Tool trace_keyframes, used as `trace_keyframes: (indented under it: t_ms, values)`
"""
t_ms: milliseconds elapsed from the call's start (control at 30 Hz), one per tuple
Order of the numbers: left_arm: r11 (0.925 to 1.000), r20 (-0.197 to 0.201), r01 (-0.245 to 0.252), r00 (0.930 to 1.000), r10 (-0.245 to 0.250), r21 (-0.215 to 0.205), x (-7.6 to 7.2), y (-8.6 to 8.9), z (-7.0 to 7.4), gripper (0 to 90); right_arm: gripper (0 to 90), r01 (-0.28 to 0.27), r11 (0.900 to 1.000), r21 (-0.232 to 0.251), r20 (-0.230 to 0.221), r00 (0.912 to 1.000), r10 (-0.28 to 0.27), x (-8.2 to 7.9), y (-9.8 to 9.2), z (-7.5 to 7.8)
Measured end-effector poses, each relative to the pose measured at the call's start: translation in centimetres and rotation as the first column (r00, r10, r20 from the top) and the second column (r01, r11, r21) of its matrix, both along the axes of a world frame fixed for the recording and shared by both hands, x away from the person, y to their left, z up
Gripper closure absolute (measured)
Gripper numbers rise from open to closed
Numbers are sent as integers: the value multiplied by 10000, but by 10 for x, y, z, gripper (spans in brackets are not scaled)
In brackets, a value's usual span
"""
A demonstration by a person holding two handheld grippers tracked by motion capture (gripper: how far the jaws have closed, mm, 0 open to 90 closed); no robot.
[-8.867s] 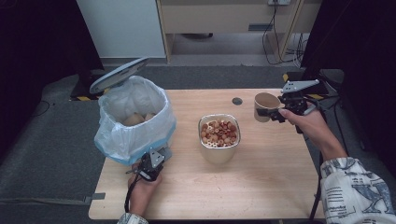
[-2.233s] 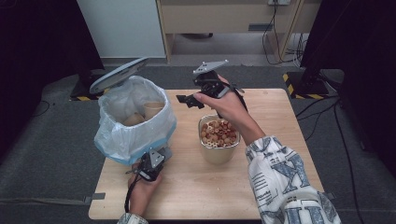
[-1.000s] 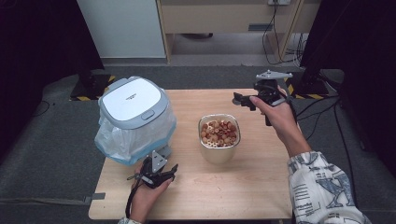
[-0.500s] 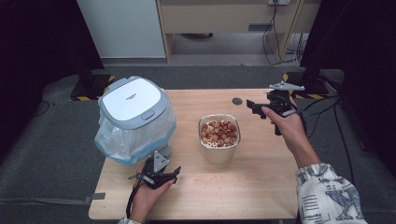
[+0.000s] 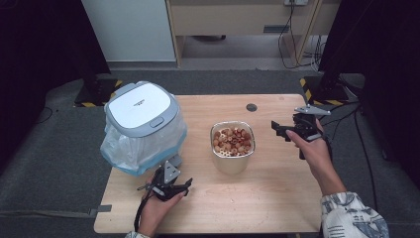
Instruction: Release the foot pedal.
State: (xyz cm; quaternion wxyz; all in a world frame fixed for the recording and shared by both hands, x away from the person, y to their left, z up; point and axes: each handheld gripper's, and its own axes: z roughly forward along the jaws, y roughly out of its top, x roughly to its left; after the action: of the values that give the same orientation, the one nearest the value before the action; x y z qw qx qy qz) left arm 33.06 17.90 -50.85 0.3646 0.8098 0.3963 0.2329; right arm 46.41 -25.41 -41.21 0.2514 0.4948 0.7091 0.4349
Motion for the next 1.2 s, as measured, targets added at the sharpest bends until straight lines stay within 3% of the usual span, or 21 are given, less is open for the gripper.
trace_keyframes:
  t_ms: [400, 567, 900, 1033, 1200]
  values:
    - [9999, -18, 49, 10000, -49, 145, 0, -1, -2, 244, 67, 207, 9996, -175, -763, 9968, -219, -14, -6, -42]
    - [9998, -52, 120, 9999, -119, 139, 0, -2, -3, 241, 69, 287, 9984, -494, -1186, 9923, -344, -16, -6, -62]
    - [9996, -122, 179, 9998, -177, 201, 1, -3, -4, 239, 69, 408, 9939, -1026, -2275, 9717, -634, -19, -3, -104]
    - [9996, -132, 174, 9998, -171, 217, 1, -2, -4, 238, 66, 498, 9862, -1578, -2752, 9569, -924, -19, 2, -118]
    - [9996, -134, 183, 9997, -180, 204, 1, -3, -4, 237, 24, 671, 9821, -1759, -2333, 9664, -1078, -21, 10, -126]
